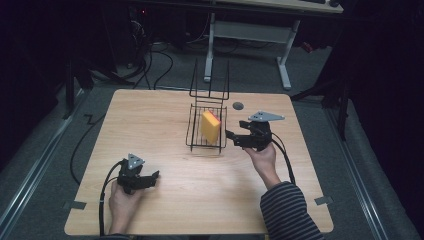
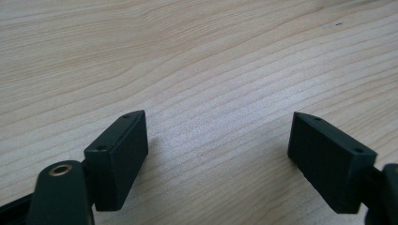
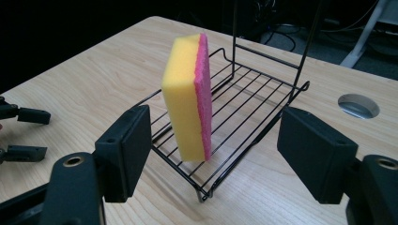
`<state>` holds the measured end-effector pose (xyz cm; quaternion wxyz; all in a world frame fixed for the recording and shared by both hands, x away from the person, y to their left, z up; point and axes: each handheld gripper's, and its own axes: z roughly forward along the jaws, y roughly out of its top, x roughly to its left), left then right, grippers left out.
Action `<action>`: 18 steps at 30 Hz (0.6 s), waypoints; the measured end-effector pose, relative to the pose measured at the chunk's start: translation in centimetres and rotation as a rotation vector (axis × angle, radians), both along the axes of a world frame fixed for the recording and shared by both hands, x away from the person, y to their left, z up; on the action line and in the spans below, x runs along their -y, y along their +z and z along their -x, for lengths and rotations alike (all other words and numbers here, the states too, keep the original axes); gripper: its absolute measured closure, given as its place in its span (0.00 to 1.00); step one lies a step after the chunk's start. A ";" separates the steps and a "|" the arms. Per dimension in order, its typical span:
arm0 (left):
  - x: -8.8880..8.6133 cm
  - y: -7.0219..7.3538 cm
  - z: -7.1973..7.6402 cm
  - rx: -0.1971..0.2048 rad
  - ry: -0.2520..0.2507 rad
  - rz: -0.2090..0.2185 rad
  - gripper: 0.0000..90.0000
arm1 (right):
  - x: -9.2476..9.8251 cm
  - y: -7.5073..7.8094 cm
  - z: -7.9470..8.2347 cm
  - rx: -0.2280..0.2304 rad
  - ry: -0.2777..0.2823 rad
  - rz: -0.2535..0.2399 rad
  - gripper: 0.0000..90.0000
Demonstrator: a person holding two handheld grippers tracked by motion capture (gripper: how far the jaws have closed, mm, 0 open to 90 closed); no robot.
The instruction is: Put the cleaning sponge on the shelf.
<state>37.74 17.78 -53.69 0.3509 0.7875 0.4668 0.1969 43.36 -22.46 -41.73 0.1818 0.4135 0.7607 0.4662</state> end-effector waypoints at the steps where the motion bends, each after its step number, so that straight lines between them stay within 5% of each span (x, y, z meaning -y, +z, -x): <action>1: 0.0 0.0 0.0 0.000 0.000 0.000 0.23 | 0.2 0.1 0.1 0.001 -0.001 -0.001 0.30; 18: 0.0 0.0 0.0 0.000 0.000 0.000 0.23 | 3.7 1.0 2.5 0.025 -0.061 -0.044 0.33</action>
